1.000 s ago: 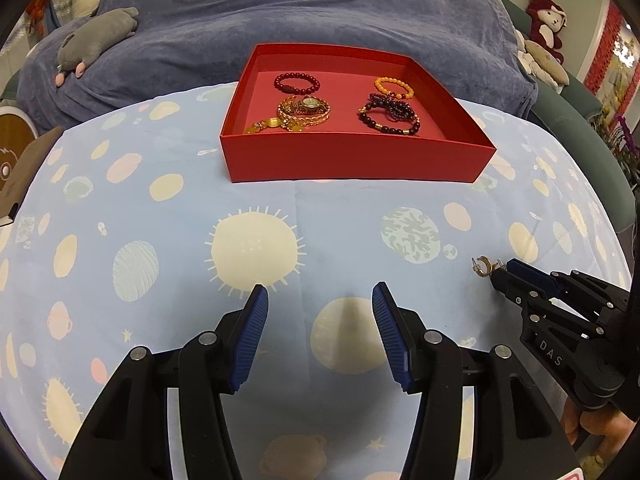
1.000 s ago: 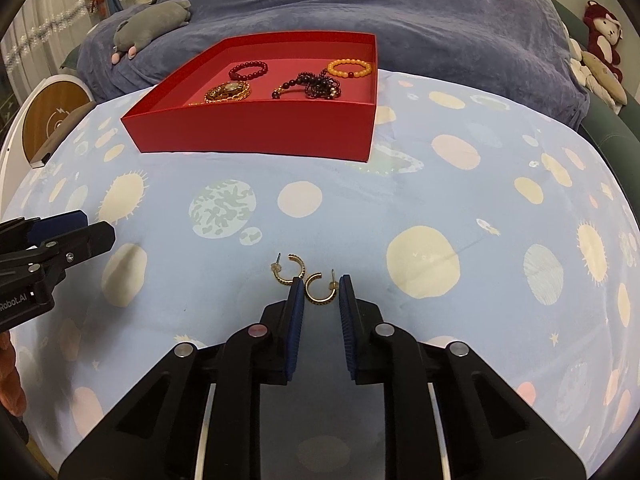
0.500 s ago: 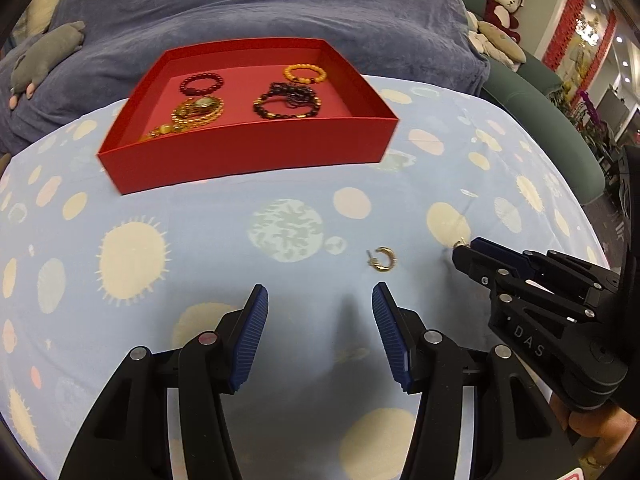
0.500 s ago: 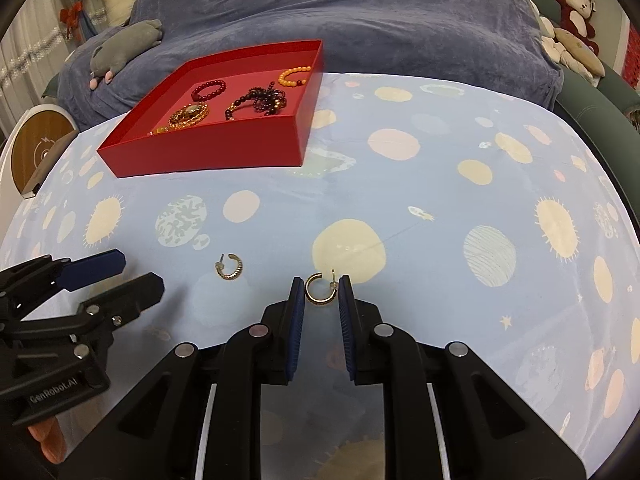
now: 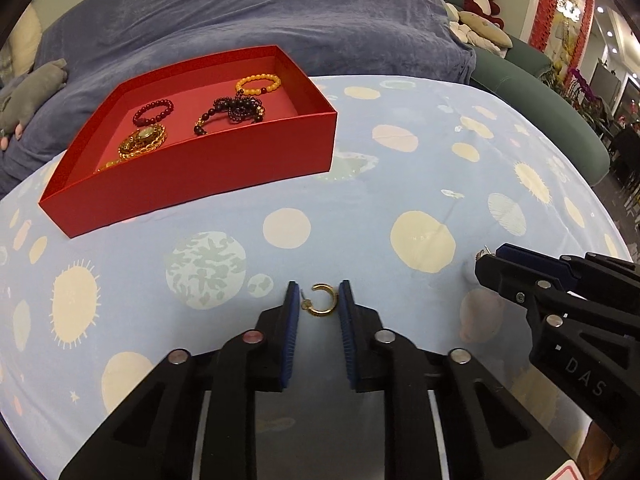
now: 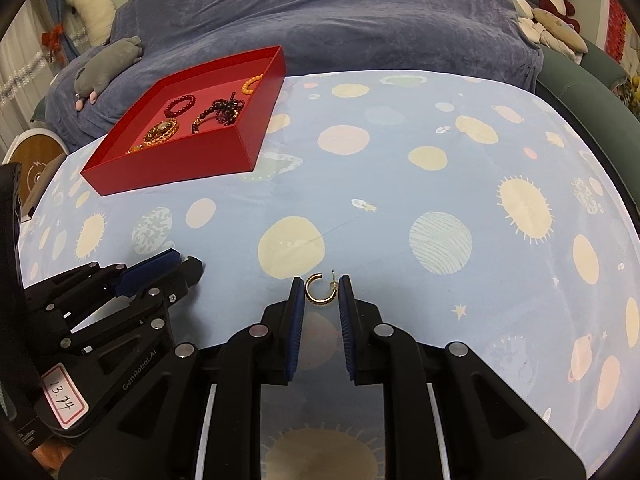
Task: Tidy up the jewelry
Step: 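Grasp one gold hoop earring with the right tool while the left tool grasps the other, then carry both earrings over the red box with both tools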
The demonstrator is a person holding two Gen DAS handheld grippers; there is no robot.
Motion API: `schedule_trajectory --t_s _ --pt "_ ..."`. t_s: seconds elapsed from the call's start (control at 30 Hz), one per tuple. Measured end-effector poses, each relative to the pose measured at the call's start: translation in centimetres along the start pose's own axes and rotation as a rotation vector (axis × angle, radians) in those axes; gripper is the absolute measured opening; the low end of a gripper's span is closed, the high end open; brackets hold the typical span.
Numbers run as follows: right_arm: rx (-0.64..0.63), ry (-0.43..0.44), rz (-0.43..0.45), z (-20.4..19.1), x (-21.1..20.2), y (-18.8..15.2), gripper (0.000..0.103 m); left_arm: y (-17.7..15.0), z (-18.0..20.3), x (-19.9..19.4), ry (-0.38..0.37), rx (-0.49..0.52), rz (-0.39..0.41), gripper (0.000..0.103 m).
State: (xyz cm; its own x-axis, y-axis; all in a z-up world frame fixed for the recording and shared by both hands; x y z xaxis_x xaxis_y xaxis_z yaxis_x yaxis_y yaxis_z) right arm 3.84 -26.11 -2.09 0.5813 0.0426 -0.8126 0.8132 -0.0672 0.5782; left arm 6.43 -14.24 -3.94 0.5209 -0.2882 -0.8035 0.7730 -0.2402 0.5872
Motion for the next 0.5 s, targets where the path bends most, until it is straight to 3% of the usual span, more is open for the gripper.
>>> schedule_trajectory --t_s 0.27,0.5 --pt "-0.011 0.029 0.022 -1.4 -0.8 0.7 0.017 -0.3 -2.9 -2.4 -0.01 -0.036 -0.022 0.016" --pt "-0.046 0.087 0.04 -4.7 -1.4 1.6 0.017 -0.9 -7.2 -6.9 0.022 -0.069 0.017 0.016"
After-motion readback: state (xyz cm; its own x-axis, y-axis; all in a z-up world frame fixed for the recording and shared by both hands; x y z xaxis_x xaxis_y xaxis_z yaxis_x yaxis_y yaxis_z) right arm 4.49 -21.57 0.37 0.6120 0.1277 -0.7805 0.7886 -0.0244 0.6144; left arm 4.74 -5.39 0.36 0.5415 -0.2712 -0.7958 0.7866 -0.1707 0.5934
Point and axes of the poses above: each gripper's, at about its wrist camera, not at the fingertips, and x roughly the way its jaws point, z to its right, y to its top, the point moved 2 cm from there along x, roughly the way its jaws point, and after that the axes turned 4 degrees about -x, right-handed, at the moved point
